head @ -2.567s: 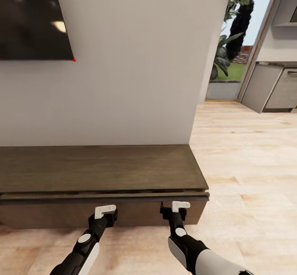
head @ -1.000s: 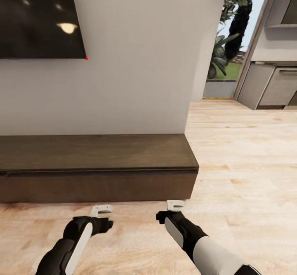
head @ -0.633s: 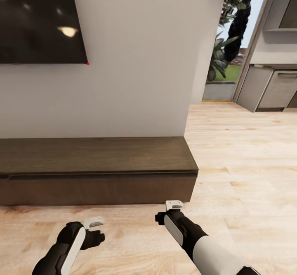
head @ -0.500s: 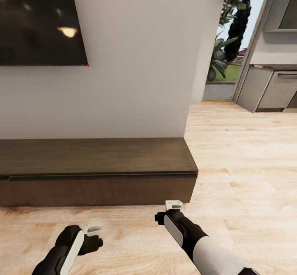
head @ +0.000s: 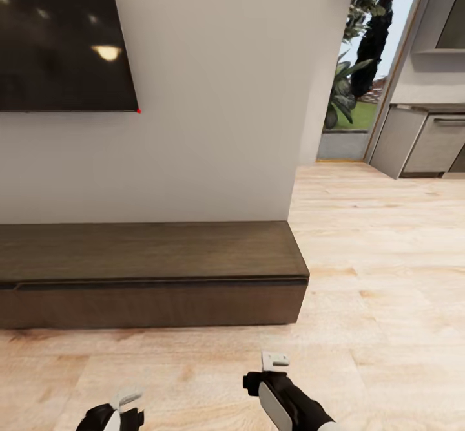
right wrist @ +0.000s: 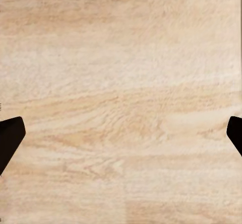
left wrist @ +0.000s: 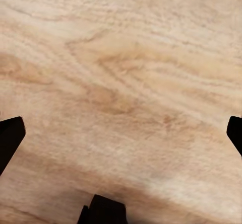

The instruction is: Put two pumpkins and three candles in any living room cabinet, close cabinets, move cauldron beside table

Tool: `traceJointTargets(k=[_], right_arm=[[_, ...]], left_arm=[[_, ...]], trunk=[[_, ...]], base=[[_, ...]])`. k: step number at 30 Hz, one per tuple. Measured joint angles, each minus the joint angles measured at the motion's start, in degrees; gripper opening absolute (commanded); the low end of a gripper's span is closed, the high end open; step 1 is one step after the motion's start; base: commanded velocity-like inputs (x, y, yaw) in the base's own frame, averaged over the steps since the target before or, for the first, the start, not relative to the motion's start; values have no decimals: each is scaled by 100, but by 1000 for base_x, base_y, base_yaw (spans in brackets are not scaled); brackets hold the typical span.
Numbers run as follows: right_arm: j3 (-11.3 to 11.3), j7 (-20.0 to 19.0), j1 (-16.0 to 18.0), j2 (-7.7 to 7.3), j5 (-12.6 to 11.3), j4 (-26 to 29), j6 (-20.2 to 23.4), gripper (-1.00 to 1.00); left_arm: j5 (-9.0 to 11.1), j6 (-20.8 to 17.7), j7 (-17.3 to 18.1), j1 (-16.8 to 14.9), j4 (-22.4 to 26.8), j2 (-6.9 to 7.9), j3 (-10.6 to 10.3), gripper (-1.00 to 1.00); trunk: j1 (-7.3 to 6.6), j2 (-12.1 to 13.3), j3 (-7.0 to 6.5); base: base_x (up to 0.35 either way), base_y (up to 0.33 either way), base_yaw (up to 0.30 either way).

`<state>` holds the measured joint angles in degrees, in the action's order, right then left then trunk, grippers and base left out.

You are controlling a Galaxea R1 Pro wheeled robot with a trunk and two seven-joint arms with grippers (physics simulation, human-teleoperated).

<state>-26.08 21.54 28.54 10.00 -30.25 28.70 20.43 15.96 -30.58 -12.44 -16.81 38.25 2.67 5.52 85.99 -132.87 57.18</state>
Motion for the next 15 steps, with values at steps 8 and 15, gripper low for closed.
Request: traceJointTargets(k=[8, 15], right_arm=[[3, 9, -48, 0, 61, -65, -167, 100], [-14, -25, -49, 0, 79, -74, -174, 100]], left_arm=[[12, 743, 59, 0, -613, 18, -4, 100], [10, 847, 69, 0, -651, 36, -13, 100]], trunk=[[-176, 321, -144], [-329, 602, -269]], base=[[0, 0, 0], [0, 0, 35]])
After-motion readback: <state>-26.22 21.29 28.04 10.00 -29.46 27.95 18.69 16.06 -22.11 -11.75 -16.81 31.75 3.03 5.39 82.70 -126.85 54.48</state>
